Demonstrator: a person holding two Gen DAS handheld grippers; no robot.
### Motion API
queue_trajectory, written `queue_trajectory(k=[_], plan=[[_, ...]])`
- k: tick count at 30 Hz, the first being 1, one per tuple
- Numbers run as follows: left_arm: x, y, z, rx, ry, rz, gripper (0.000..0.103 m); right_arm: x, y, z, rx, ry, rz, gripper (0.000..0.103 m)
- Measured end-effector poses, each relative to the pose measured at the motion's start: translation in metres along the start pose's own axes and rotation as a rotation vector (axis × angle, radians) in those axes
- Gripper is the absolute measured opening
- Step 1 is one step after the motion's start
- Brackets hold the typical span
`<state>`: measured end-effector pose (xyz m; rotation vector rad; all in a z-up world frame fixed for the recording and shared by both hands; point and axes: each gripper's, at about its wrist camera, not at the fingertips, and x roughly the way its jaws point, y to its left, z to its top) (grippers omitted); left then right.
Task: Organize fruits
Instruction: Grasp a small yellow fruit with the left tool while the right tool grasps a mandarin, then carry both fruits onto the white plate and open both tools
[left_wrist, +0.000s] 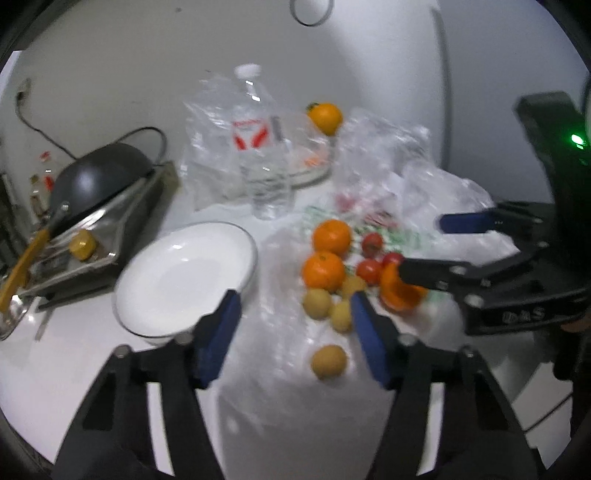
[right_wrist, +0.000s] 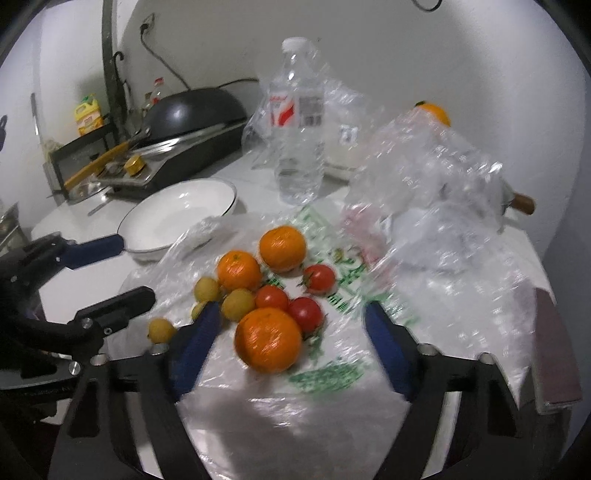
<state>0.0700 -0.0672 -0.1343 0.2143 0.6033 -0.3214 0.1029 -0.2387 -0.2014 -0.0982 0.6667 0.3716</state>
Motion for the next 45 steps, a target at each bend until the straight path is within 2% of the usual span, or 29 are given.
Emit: queue_trajectory(k=[5,8,10,14,15,17,21,27,35,45], plan=[[0.009,-0.011,-0.009,0.037,0.053,-0.038,0.047,0.009,0.006,-0.005,-0.031,0.043,0.040,0.071],[0.015,-0.015,-0.014,0.052,0.082,-0.059,0.045,0.013,0.006,-0.007,-0.034,0.057,0.046,0.070],[0.019,-0.016,-0.018,0.046,0.109,-0.072,0.038,0.015,0.005,-0.008,-0.030,0.065,0.048,0.070],[0.029,-0.014,-0.023,0.033,0.159,-0.076,0.031,0.019,0.003,-0.007,-0.028,0.083,0.058,0.070],[0.031,-0.015,-0.023,0.036,0.164,-0.077,0.030,0.020,0.003,-0.007,-0.029,0.089,0.060,0.068],[0.032,-0.015,-0.024,0.036,0.171,-0.084,0.027,0.024,0.003,-0.007,-0.036,0.108,0.070,0.047],[0.031,-0.011,-0.024,0.019,0.171,-0.108,0.027,0.025,0.005,-0.007,-0.048,0.109,0.074,0.047],[0.018,0.001,-0.014,-0.015,0.123,-0.106,0.027,0.016,0.004,0.000,-0.038,0.083,0.057,0.047],[-0.004,0.034,0.005,-0.102,0.036,-0.097,0.027,-0.004,0.012,0.028,-0.054,0.007,0.029,0.047],[-0.013,0.099,0.023,-0.199,-0.034,0.006,0.027,0.009,0.043,0.065,-0.109,-0.022,0.046,0.047]])
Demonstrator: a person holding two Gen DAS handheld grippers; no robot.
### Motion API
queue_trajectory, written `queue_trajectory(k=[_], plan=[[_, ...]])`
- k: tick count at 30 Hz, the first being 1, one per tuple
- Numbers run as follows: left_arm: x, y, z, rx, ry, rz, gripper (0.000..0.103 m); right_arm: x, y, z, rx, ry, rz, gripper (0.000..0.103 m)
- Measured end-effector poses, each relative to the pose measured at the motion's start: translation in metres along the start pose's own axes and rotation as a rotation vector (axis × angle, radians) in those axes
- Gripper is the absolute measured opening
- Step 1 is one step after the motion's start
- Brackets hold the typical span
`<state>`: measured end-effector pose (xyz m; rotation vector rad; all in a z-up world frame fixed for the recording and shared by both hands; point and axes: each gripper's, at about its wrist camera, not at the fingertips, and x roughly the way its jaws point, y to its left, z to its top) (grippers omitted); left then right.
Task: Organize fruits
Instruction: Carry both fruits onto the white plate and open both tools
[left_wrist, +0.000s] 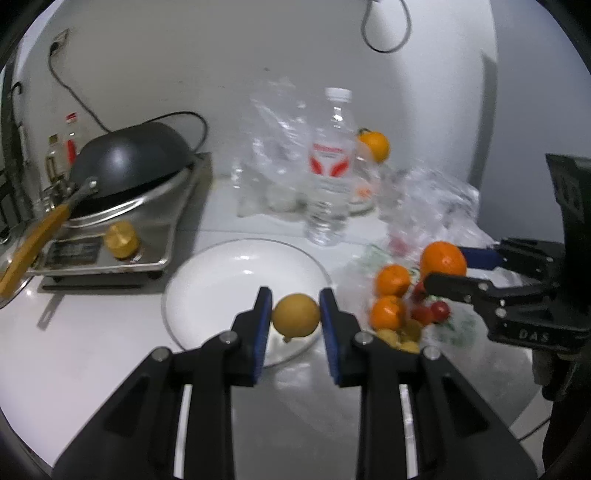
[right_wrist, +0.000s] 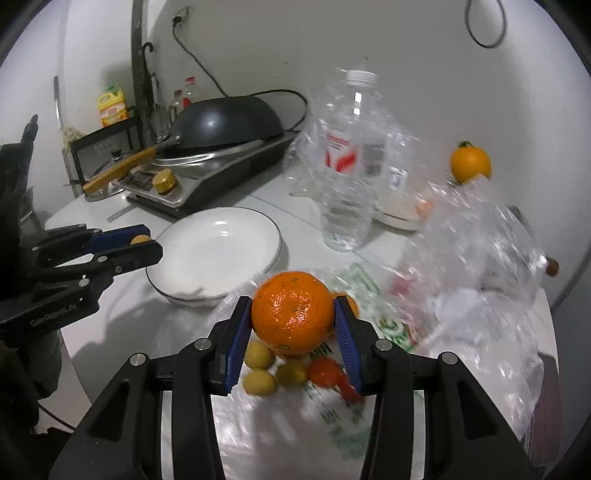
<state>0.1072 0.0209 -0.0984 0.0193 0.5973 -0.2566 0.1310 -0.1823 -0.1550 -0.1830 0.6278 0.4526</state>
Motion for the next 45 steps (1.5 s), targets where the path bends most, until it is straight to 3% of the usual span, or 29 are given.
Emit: queue_trajectory(k=[10,17,31,38,45], plan=[[0.014,0.043,0.001,-0.044,-0.012,0.056,0.027,0.032,0.037,0.034,-0.061,0.017,0.038,0.047],[0.036,0.069,-0.001,-0.085,0.015,0.043,0.027,0.068,0.058,0.059,-0.082,0.031,0.071,0.047],[0.075,0.087,-0.003,-0.100,0.106,0.055,0.027,0.129,0.063,0.072,-0.008,0.103,0.135,0.047],[0.077,0.089,-0.004,-0.106,0.121,0.068,0.028,0.141,0.064,0.072,0.012,0.108,0.156,0.047],[0.073,0.088,-0.003,-0.108,0.120,0.082,0.033,0.128,0.059,0.075,0.020,0.065,0.130,0.050]])
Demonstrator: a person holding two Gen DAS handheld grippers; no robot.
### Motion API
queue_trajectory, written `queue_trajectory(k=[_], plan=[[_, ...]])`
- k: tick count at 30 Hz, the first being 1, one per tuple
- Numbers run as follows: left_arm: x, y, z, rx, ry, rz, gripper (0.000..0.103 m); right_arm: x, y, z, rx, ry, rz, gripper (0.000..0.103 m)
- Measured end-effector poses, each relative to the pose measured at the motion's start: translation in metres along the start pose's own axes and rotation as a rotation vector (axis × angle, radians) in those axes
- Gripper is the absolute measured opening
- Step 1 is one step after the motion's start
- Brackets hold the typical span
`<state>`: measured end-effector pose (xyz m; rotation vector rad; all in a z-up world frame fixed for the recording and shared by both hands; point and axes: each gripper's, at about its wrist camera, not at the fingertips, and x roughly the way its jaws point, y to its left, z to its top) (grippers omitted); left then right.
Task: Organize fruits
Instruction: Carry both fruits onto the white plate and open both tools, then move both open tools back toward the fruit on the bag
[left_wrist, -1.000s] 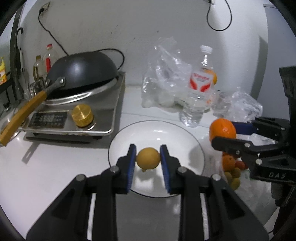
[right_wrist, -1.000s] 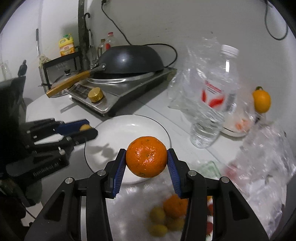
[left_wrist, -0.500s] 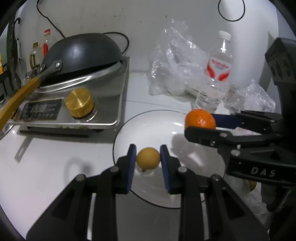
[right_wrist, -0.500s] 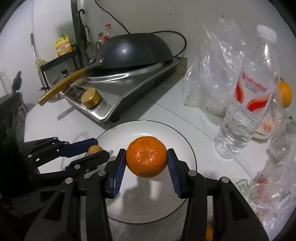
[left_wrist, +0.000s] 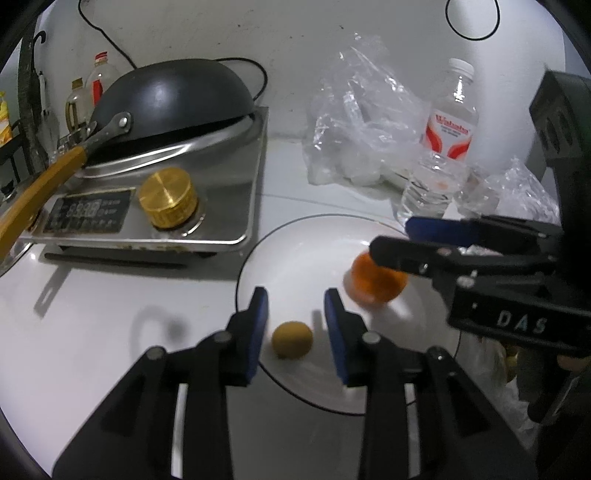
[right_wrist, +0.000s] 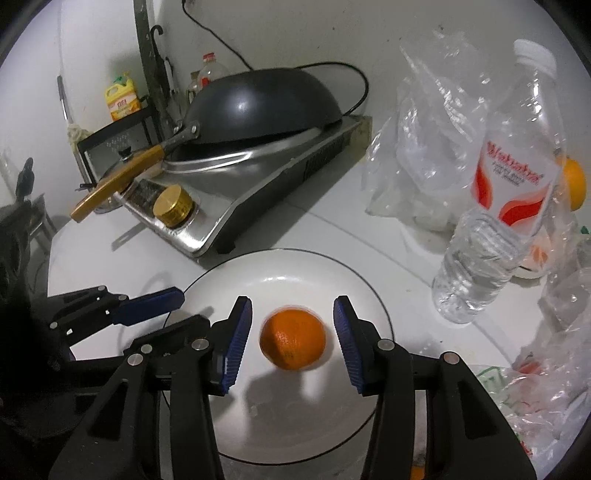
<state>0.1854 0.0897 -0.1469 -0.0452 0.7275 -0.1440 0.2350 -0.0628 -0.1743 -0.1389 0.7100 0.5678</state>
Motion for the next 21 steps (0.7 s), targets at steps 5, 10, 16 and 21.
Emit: queue_trajectory(k=[5,10,16,21], plan=[[-0.008,-0.005,-0.002,0.004,-0.010,0.003,0.049,-0.018,0.000,0.000,0.005,-0.022,-0.019,0.050],[-0.023,-0.012,-0.004,0.005,-0.041,0.006,0.054,-0.041,-0.003,-0.007,0.005,-0.045,-0.056,0.050],[-0.039,-0.032,-0.005,0.022,-0.071,-0.003,0.059,-0.073,-0.012,-0.022,0.018,-0.082,-0.106,0.050],[-0.050,-0.054,-0.007,0.046,-0.086,-0.020,0.059,-0.095,-0.026,-0.038,0.026,-0.096,-0.144,0.050]])
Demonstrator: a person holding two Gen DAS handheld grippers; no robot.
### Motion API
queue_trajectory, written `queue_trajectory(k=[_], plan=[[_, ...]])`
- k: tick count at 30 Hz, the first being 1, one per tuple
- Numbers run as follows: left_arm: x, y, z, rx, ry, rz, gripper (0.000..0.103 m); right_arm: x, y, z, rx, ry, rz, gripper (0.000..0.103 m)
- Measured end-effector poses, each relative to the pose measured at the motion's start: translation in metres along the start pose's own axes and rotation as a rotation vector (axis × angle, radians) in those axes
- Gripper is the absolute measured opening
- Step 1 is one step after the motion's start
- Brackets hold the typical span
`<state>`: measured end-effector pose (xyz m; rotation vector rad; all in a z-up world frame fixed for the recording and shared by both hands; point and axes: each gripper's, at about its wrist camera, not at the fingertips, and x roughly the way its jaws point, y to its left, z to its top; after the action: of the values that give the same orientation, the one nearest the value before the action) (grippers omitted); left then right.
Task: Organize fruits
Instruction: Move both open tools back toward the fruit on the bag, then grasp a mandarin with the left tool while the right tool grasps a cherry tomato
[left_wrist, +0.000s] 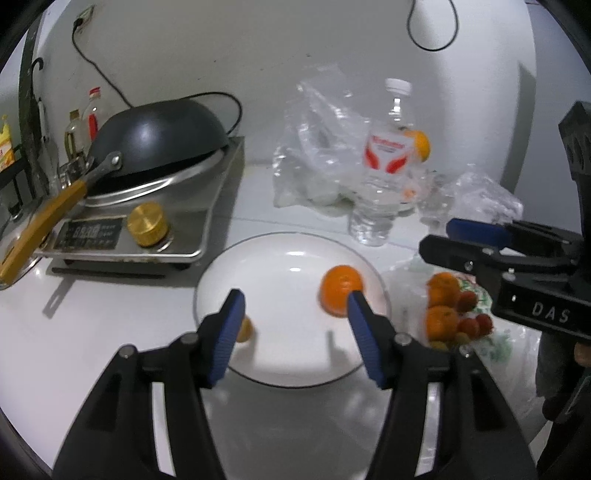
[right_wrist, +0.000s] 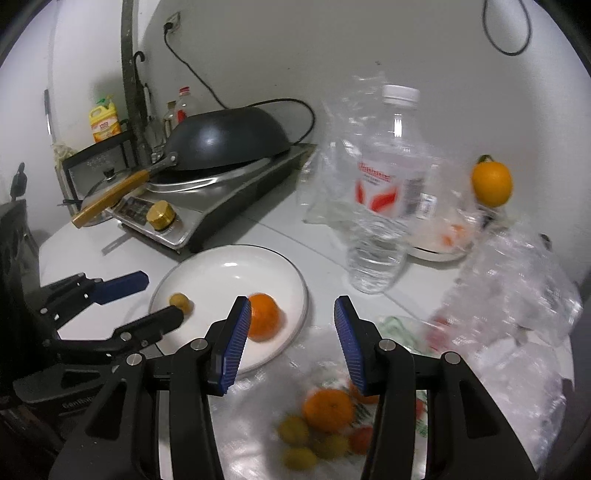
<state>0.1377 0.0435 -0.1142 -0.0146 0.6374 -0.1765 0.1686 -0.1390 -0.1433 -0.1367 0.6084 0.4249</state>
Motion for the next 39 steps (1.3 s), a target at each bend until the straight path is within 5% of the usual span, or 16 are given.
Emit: queue_trajectory(k=[14,30,39], plan=[[-0.003,-0.061,-0.002,0.080,0.007,-0.045,0.059,-0.030,-0.063,-0.045,0.044,0.007,-0.069,0.050],[0.007,-0.120,-0.014,0.188,0.028,-0.096,0.059,-0.017,-0.097,-0.083,0.035,0.060,-0.068,0.049],[0.022,-0.138,-0.011,0.217,0.052,-0.118,0.058,0.006,-0.104,-0.081,0.023,0.112,-0.006,0.038]])
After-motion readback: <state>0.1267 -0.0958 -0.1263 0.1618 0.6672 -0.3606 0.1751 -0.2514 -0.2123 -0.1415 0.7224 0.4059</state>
